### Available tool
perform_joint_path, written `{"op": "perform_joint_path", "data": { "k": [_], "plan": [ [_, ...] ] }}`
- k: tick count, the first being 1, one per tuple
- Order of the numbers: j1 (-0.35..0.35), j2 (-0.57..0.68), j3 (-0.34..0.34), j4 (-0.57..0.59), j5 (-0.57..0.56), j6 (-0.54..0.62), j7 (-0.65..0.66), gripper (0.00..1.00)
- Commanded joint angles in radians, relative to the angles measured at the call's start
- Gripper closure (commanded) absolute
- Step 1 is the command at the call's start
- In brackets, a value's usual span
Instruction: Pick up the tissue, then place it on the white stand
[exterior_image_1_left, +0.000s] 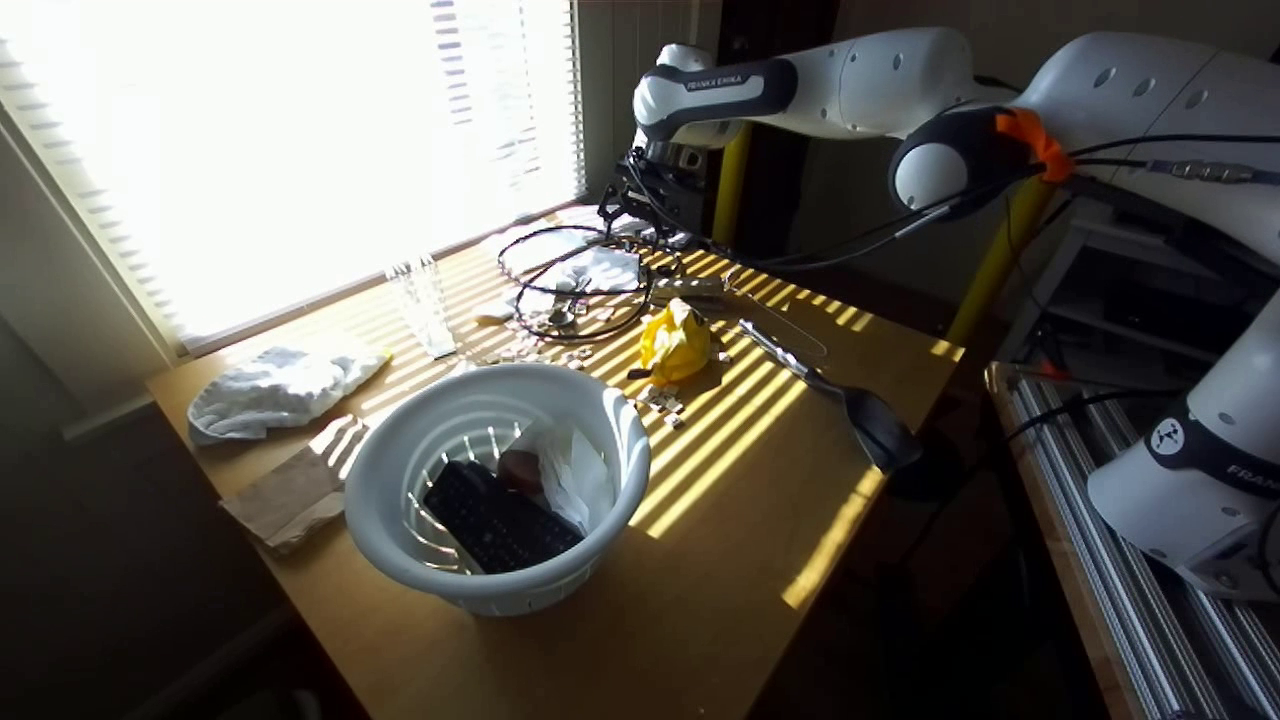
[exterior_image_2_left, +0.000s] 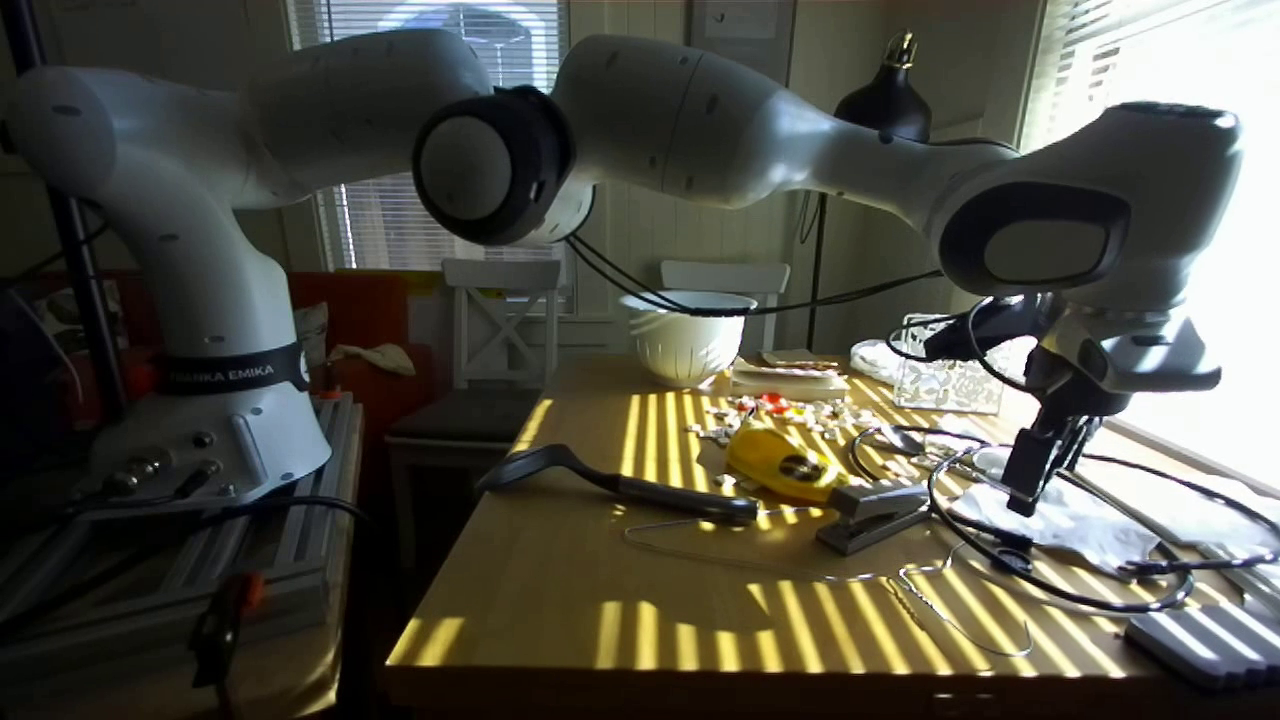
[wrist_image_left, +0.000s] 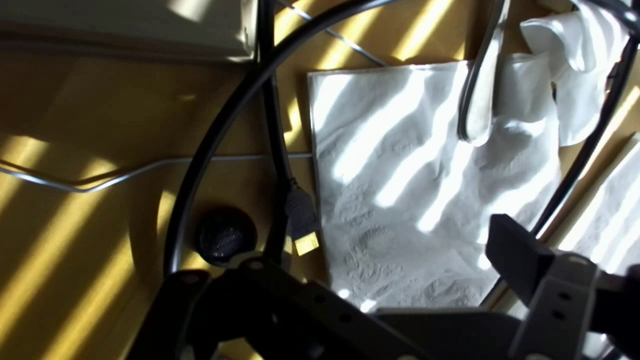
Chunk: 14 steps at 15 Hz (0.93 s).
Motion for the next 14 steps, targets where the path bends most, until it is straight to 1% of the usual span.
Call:
{"op": "perform_joint_path", "data": {
  "k": [1, 2, 3, 6, 7, 8, 14],
  "plan": [
    [0.012, 0.0, -0.038, 0.005, -0.068, 0.038, 0.016, 0.0],
    [0.009, 0.002, -0.039, 0.006, -0.071, 0.052, 0.012, 0.0],
    [0.0, -0.004, -0.015, -0.004, -0.053, 0.027, 0.002, 0.0],
    [0.0, 0.0, -0.014, 0.002, -0.053, 0.028, 0.002, 0.0],
    [-0.001, 0.011, -0.017, 0.013, -0.057, 0.064, -0.011, 0.0],
    [-0.003, 0.012, -0.019, 0.014, -0.061, 0.07, -0.028, 0.0],
    [-0.025, 0.028, 0.008, 0.012, -0.05, 0.084, -0.272, 0.0]
  ]
}}
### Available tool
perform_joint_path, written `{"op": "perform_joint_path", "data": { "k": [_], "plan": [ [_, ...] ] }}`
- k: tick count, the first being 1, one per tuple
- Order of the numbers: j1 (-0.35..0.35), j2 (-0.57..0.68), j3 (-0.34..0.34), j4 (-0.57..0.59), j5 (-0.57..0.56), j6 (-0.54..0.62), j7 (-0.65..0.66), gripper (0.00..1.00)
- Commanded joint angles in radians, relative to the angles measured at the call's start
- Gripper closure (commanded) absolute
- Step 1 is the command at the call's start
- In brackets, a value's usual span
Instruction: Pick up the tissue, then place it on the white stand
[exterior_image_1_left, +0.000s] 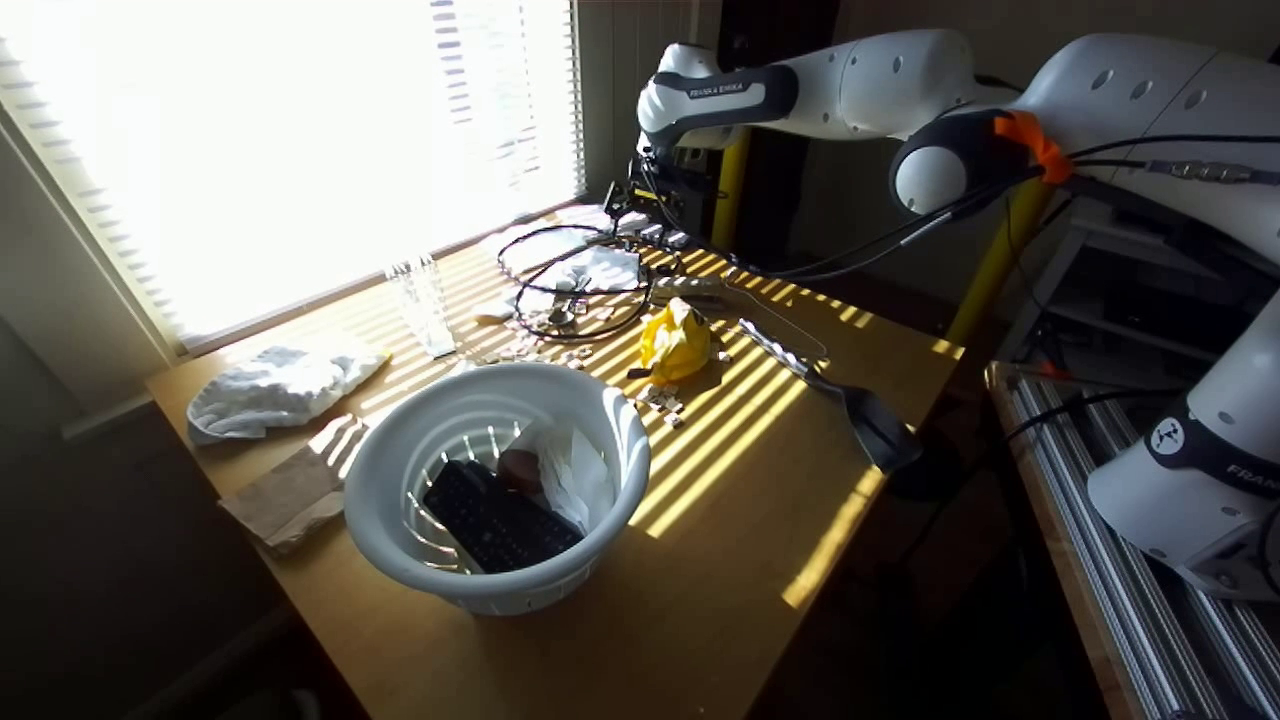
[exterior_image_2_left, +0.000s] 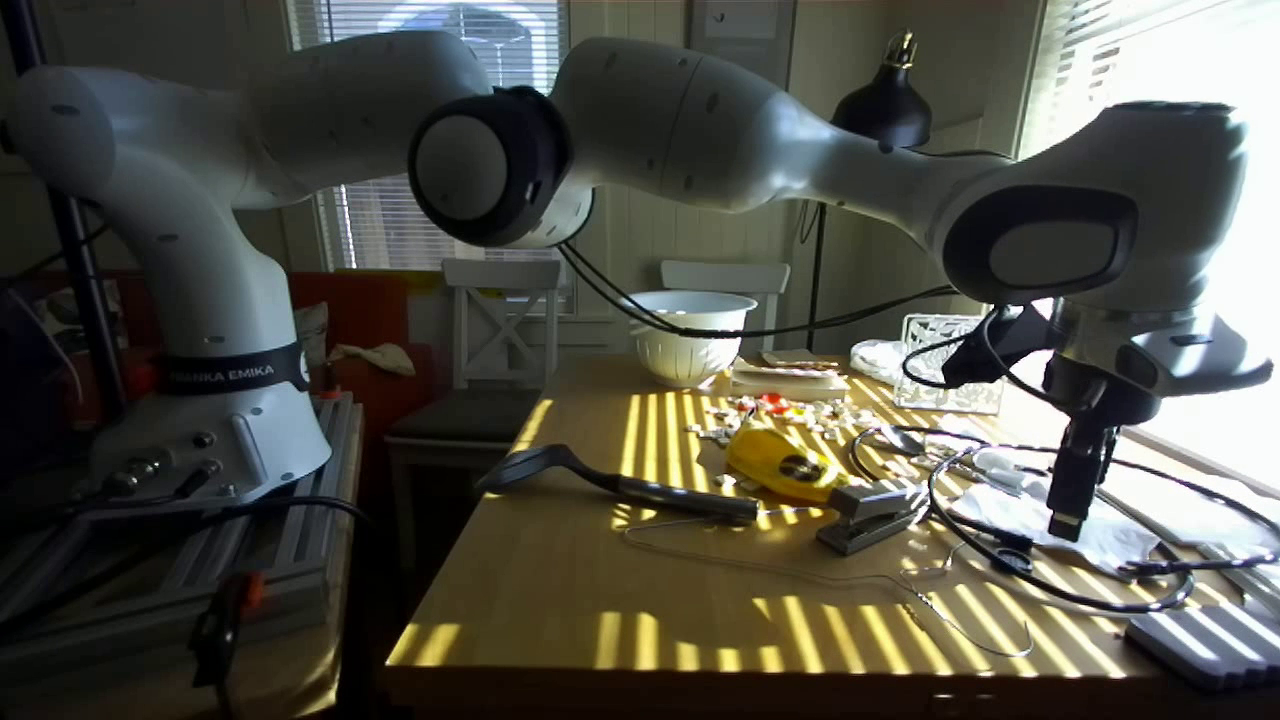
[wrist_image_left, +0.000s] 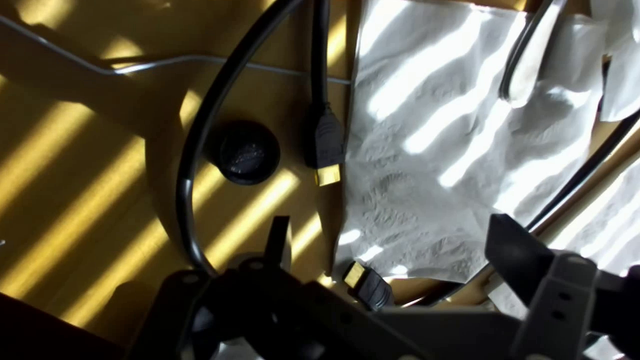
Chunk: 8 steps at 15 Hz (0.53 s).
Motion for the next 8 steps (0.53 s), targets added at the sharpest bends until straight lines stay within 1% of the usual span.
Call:
{"op": "perform_joint_path", "data": {
  "k": [1, 4, 8],
  "plan": [
    [-0.018, 0.025, 0.03, 0.014, -0.009, 0.025, -0.122, 0.0],
    [-0.018, 0.045, 0.023, 0.018, -0.008, 0.08, -0.099, 0.0],
    [-0.02, 0.061, 0.042, 0.015, 0.01, 0.136, -0.079, 0.0]
  ]
}}
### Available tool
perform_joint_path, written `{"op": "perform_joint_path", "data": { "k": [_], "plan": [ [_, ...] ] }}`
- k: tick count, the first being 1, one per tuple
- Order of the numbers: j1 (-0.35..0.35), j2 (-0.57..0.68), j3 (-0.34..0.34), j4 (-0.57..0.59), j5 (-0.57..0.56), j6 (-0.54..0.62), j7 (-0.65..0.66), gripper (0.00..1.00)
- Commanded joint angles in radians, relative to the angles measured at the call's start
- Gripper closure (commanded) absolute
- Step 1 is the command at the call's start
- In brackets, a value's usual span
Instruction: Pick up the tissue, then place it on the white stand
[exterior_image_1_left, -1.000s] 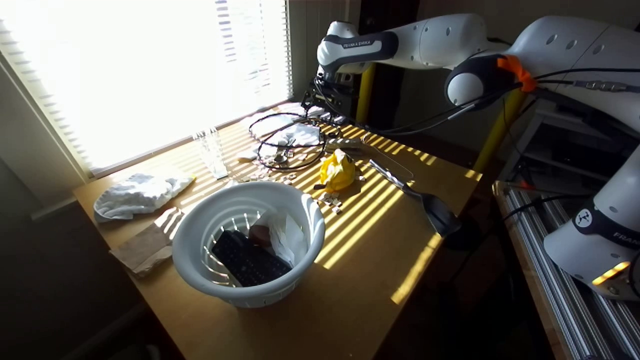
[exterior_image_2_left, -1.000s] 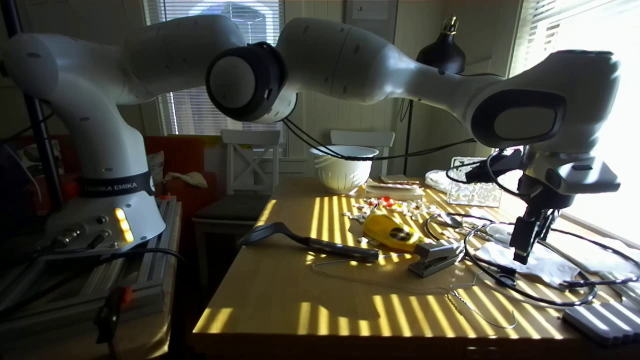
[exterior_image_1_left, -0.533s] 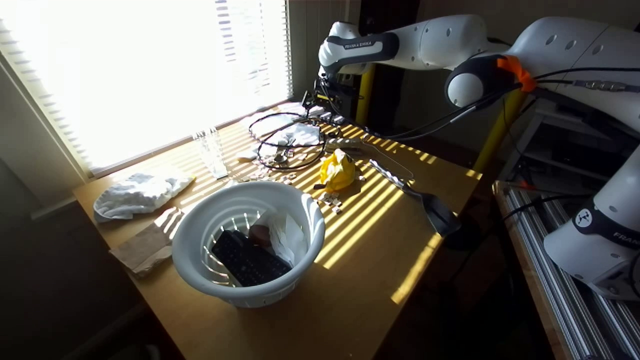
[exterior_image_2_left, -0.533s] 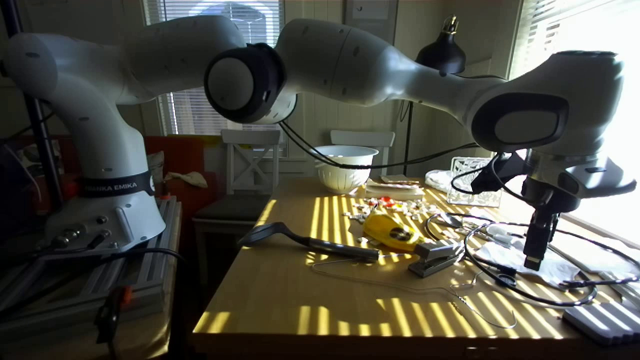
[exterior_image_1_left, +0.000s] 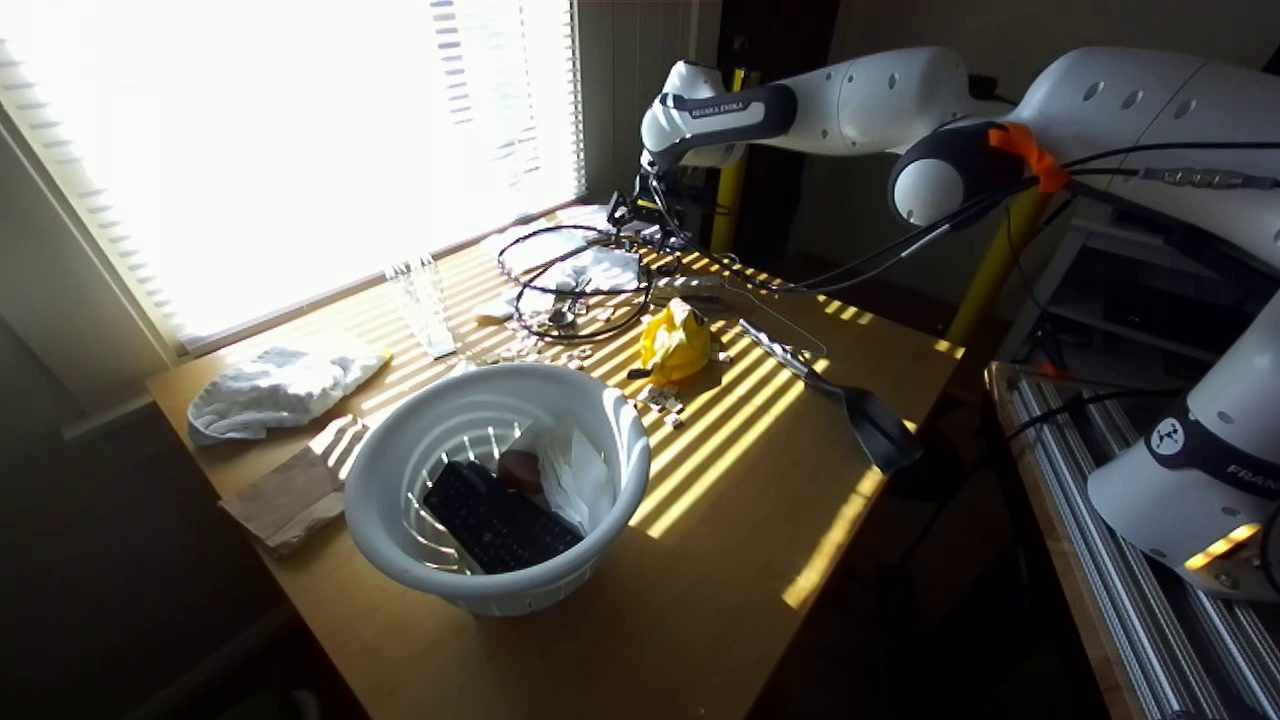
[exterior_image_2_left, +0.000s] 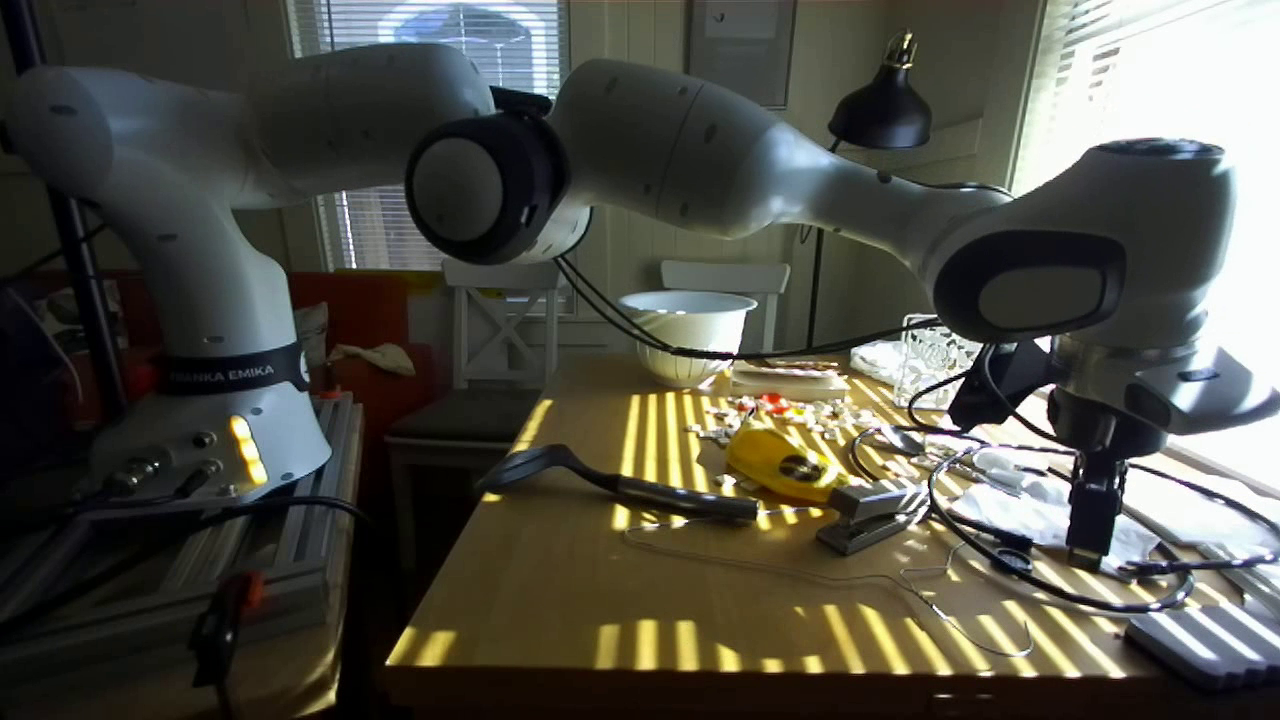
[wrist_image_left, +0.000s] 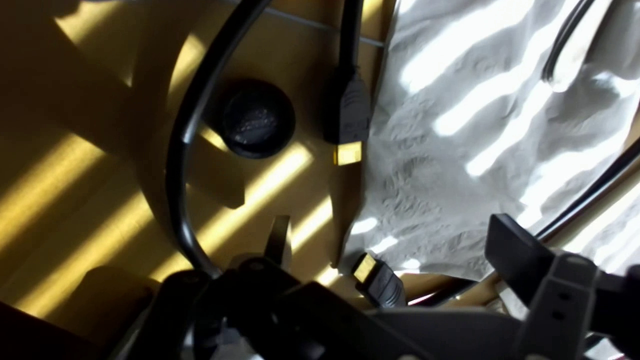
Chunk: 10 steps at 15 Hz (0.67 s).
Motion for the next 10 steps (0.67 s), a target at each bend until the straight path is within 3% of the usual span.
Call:
{"op": "perform_joint_path", "data": {
  "k": [1, 10],
  "plan": [
    [-0.009, 0.023, 0.033, 0.014, 0.011, 0.042, 0.021, 0.0],
    [-0.009, 0.029, 0.069, 0.013, 0.022, 0.061, 0.03, 0.02]
  ]
}}
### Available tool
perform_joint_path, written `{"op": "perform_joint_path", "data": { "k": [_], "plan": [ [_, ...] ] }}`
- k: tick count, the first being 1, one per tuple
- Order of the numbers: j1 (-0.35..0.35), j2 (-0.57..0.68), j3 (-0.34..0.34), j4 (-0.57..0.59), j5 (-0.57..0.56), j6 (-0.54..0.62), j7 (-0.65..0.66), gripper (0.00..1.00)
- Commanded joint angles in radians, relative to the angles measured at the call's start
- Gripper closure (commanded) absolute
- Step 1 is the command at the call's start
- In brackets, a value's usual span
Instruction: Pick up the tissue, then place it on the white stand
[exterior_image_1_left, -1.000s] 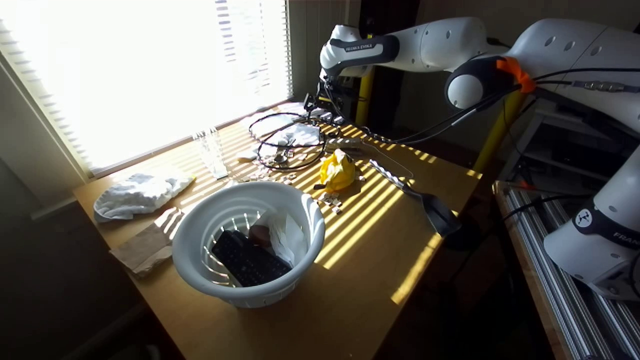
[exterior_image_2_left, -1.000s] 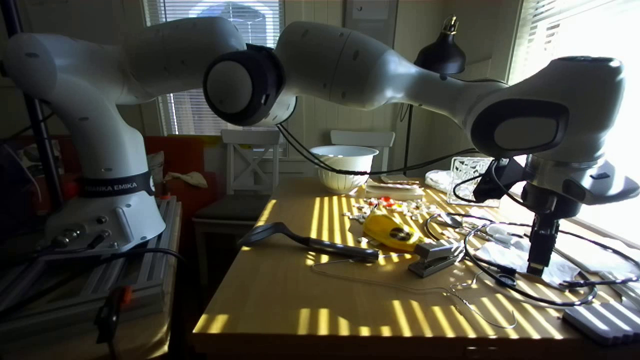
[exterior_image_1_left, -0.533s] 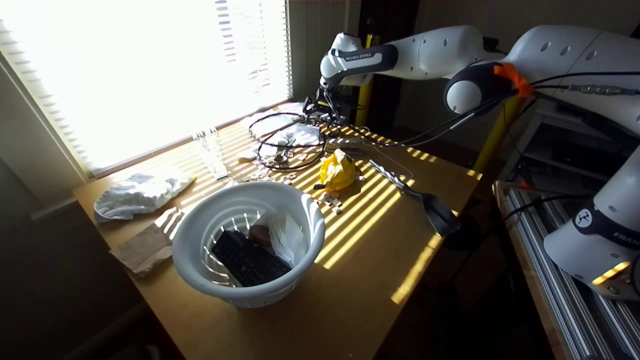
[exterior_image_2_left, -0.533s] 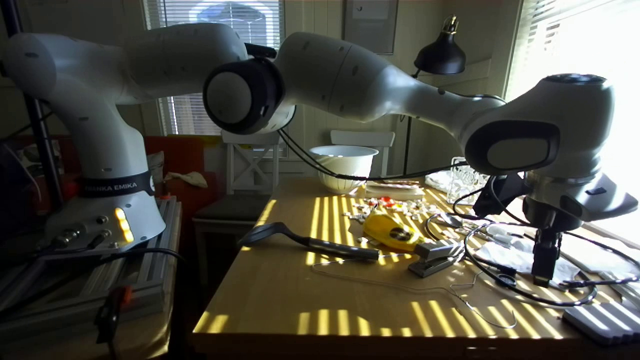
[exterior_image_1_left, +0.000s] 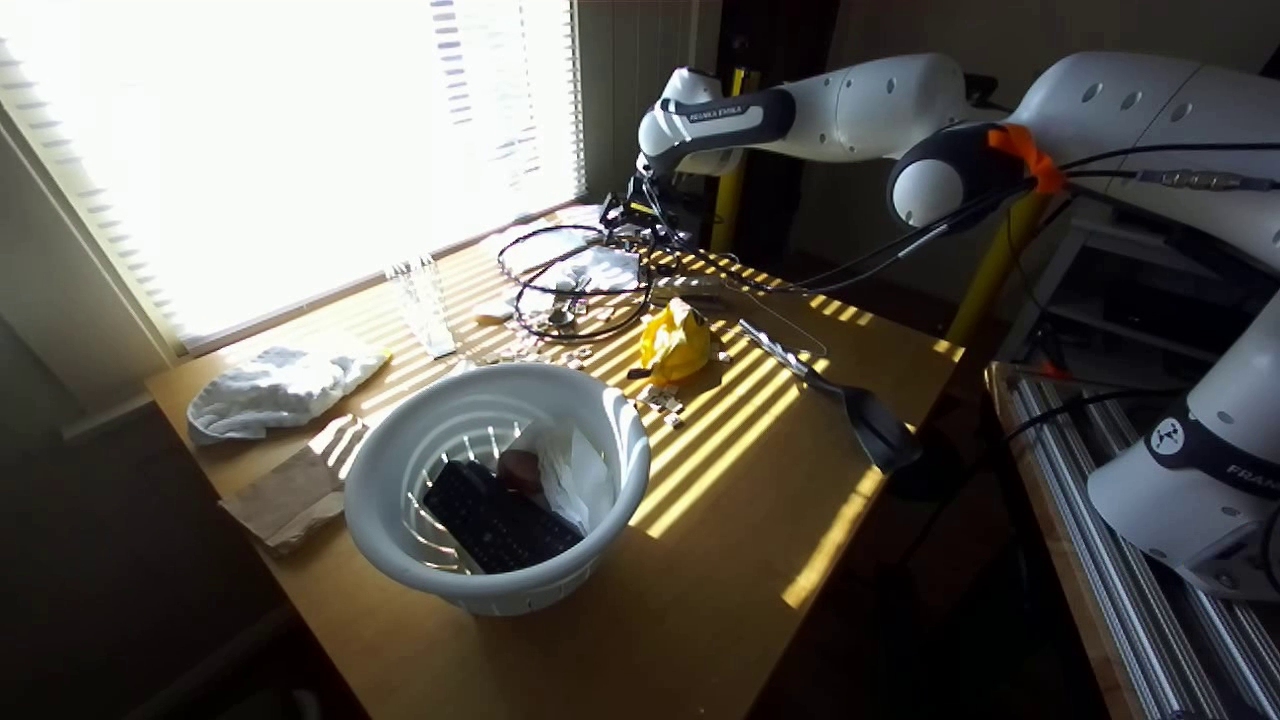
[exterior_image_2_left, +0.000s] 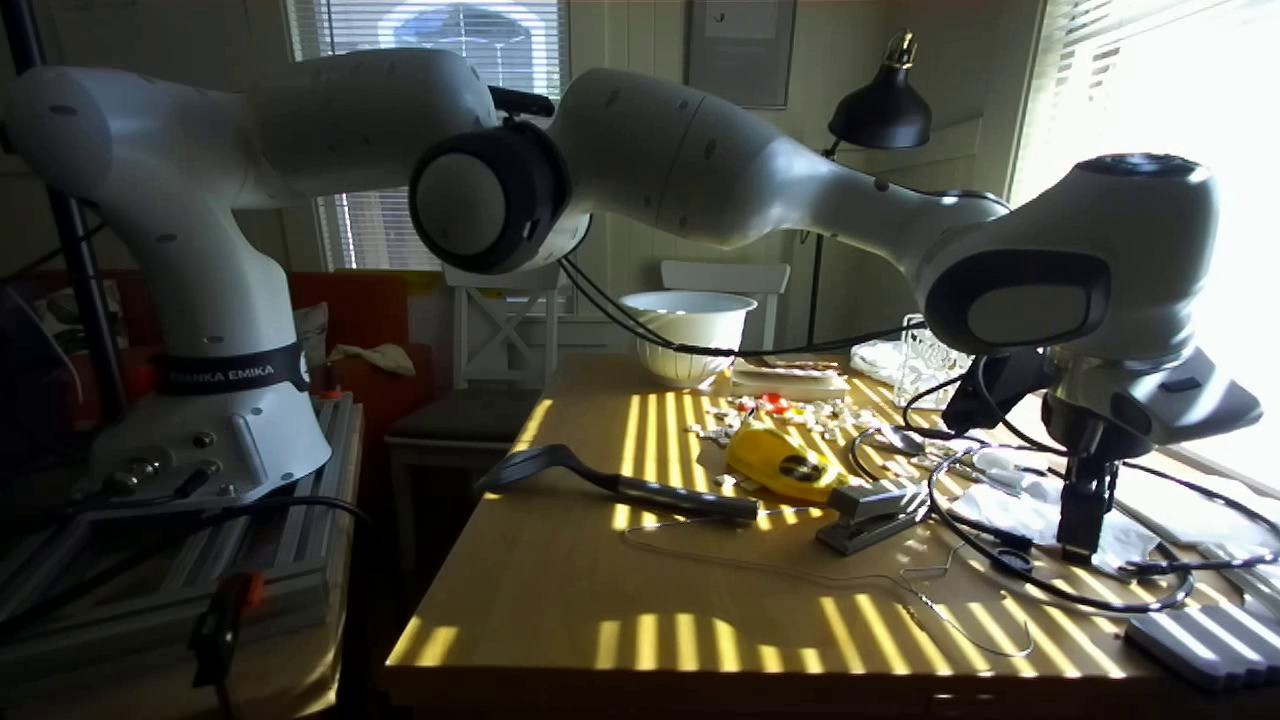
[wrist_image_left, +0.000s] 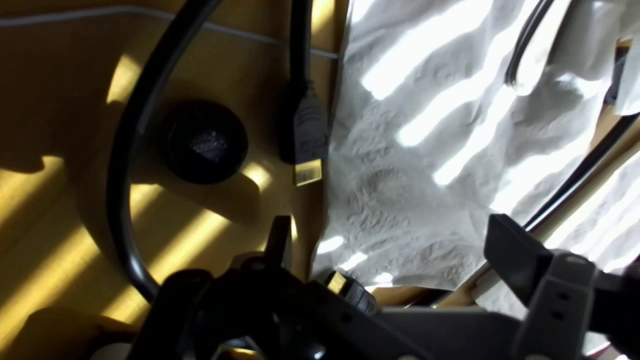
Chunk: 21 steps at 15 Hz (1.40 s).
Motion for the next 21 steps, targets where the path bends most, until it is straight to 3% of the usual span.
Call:
{"op": "perform_joint_path", "data": {
  "k": [1, 9, 10, 11, 20, 21],
  "plan": [
    [-0.008, 0.015, 0.023, 0.014, 0.02, 0.014, 0.011, 0.03],
    [-0.01, 0.021, 0.031, 0.013, 0.023, 0.01, 0.025, 0.1],
    [-0.011, 0.022, 0.032, 0.013, 0.023, 0.01, 0.026, 0.27],
    [-0.011, 0.023, 0.033, 0.014, 0.023, 0.01, 0.026, 0.35],
    [-0.012, 0.022, 0.029, 0.013, 0.018, 0.013, 0.028, 0.99],
    [-0.01, 0.018, 0.029, 0.012, 0.016, 0.006, 0.026, 1.0]
  ]
}}
